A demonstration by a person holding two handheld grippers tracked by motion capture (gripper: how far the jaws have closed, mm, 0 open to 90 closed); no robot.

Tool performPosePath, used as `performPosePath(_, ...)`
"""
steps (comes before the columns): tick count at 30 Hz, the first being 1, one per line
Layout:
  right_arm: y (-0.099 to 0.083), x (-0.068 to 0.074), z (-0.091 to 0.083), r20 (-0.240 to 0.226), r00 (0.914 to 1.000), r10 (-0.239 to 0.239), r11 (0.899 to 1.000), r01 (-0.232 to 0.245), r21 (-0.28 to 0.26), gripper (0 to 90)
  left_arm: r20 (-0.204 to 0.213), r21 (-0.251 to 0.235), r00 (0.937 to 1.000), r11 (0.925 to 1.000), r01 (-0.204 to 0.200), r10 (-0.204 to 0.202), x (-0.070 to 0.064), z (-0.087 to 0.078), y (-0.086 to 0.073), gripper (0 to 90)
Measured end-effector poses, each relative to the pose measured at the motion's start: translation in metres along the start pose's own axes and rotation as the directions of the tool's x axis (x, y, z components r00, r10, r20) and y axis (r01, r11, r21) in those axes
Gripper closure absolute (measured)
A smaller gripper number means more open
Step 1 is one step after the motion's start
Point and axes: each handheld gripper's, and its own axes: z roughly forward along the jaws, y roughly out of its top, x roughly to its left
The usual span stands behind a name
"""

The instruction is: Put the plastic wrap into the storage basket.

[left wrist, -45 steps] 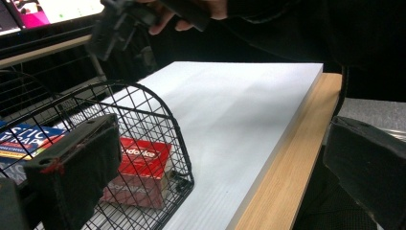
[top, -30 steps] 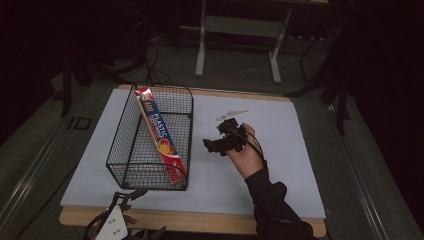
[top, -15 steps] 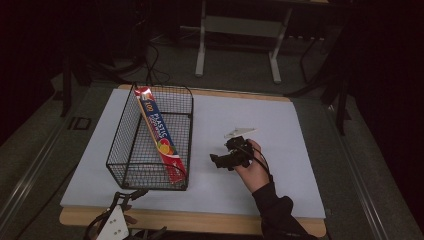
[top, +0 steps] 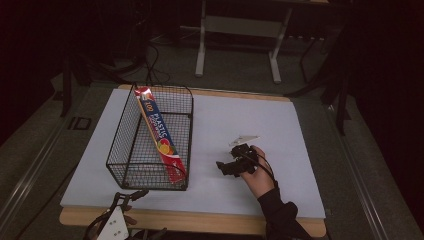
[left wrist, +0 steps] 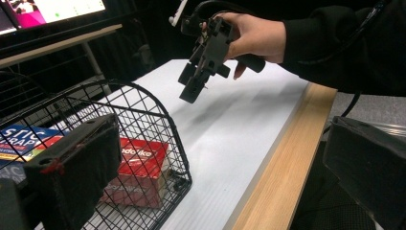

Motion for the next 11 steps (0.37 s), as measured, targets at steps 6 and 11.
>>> performPosePath(6, -0.0009, -0.0047, -0.0009, 0.013, 0.9999, 0.000, 1.000, 0.000, 0.003, 14.0, 0.006, -0.001, 1.0000, 1.0000, 0.000, 0.000, 0.0001, -0.0009, 0.0002, 0.0)
performPosePath(11, -0.0021, -0.0076, -0.0016, 0.024, 0.9997, -0.007, 1.000, 0.007, 0.005, 14.1, 0.008, -0.003, 1.0000, 1.0000, -0.003, 0.003, -0.0004, -0.0014, 0.0006, 0.0)
